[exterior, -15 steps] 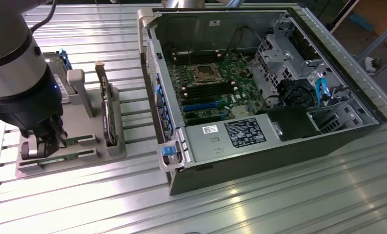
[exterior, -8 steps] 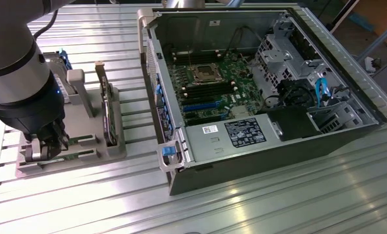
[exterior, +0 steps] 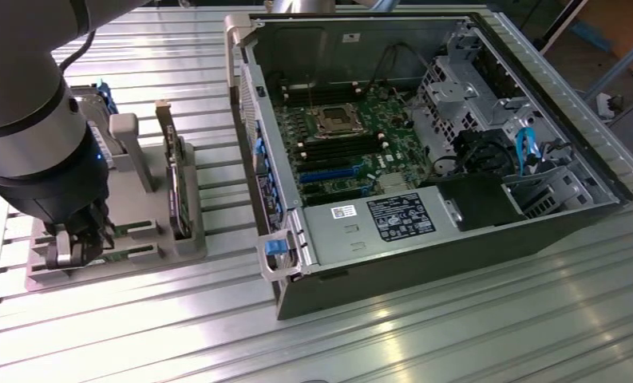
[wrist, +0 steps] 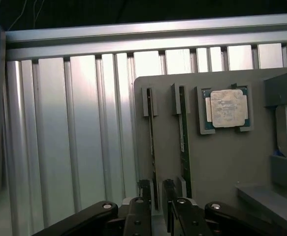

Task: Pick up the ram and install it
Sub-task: 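Pick up the ram and move it above insertion slot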

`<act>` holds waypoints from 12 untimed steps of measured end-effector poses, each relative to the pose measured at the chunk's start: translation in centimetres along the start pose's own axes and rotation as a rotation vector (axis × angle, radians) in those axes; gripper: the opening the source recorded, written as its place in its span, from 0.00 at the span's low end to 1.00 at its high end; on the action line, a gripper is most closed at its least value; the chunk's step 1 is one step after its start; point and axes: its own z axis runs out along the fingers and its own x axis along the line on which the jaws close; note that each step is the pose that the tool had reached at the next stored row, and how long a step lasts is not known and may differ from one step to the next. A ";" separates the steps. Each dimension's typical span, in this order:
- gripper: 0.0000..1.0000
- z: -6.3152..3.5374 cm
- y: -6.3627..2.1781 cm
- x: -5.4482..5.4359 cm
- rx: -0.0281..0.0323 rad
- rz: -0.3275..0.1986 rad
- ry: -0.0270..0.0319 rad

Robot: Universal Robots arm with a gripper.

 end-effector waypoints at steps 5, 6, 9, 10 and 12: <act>0.24 0.44 -0.02 0.0 0.0000 0.000 0.0000; 0.24 0.52 -0.02 0.0 0.0000 0.000 0.0000; 0.24 0.69 -0.02 0.0 -0.0001 0.000 0.0001; 0.24 0.70 -0.02 0.0 -0.0003 0.000 0.0003; 0.24 0.71 -0.02 0.0 -0.0002 0.000 0.0002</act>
